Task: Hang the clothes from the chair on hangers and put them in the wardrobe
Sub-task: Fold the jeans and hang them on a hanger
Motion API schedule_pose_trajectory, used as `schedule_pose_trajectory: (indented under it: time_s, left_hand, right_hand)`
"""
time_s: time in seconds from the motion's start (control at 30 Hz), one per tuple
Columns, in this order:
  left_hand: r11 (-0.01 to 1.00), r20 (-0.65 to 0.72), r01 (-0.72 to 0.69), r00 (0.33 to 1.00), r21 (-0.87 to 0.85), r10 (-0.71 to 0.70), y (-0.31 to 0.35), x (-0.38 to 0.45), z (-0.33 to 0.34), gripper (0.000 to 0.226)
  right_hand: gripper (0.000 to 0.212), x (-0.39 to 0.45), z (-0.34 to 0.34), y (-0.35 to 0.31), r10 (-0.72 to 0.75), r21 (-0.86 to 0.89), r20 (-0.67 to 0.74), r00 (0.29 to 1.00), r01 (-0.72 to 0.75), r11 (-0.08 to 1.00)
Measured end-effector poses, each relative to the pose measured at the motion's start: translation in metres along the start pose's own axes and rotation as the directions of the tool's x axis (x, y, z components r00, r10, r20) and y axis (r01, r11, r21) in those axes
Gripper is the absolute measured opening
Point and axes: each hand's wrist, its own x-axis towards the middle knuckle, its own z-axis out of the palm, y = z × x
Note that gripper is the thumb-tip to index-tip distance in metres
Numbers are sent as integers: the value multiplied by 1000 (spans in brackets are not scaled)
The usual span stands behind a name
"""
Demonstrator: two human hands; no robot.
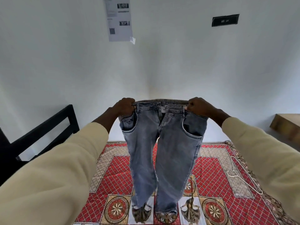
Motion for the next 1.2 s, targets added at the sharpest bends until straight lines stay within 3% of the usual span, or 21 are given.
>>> schedule_pose_trajectory:
  time_s: [0.17, 0.27, 0.33, 0.4, 0.47, 0.53, 0.7, 0.8, 0.87, 0.93, 1.07, 1.13, 1.2]
  left_hand:
    - [998, -21, 3, 1000, -56, -4, 22, 10, -3, 27]
    - [988, -75, 80, 993, -129, -90, 40, 18, -7, 17]
    - [960, -79, 175, 977, -218, -196, 56, 21, -10, 34]
    - [907, -40, 255, 958, -334, -284, 70, 25, -11, 34]
    - [840, 26, 319, 939, -439, -343, 82, 26, -8, 34]
    - [752, 88, 350, 926, -558, -366, 94, 24, 3, 34]
    - [640, 143, 351, 924, -683, -355, 121, 21, 32, 32]
    - [607, 157, 351, 924, -713, -350, 128, 19, 40, 29]
    - [467, 200, 364, 910, -805, -364, 129, 12, 39, 23]
    - [278, 251, 343, 914, -897, -318, 131, 5, 37, 20]
    - [-33, 277, 275, 953, -961, -125, 140, -7, 31, 42]
    - [-70, 208, 206, 978, -976, -10, 141, -9, 26, 43]
    - [35, 129, 127, 989, -991, 67, 139, -9, 20, 46]
  right_hand:
    - [25, 5, 7, -19, 190, 55, -177, 966, -183, 982]
    - [20, 10, 7, -29, 342, 180, -193, 920, -309, 934]
    - [39, 19, 9, -31, 433, 278, -137, 891, -385, 880]
    - [47, 23, 9, -37, 444, 344, -42, 895, -404, 848]
    - [14, 20, 9, -51, 444, 503, 69, 893, -416, 758]
    - [27, 18, 14, -62, 462, 673, 173, 870, -446, 590]
    - [24, 20, 36, -81, 437, 850, 236, 868, -402, 339]
    - [35, 15, 41, -89, 396, 871, 242, 886, -378, 314]
    - [33, 13, 40, -88, 403, 895, 216, 889, -345, 282]
    - [28, 12, 36, -89, 426, 904, 200, 882, -334, 266]
    - [20, 10, 23, -99, 409, 929, 225, 884, -321, 184]
    - [19, 9, 18, -103, 386, 938, 250, 888, -321, 130]
    - [22, 8, 11, -102, 381, 951, 244, 892, -296, 86]
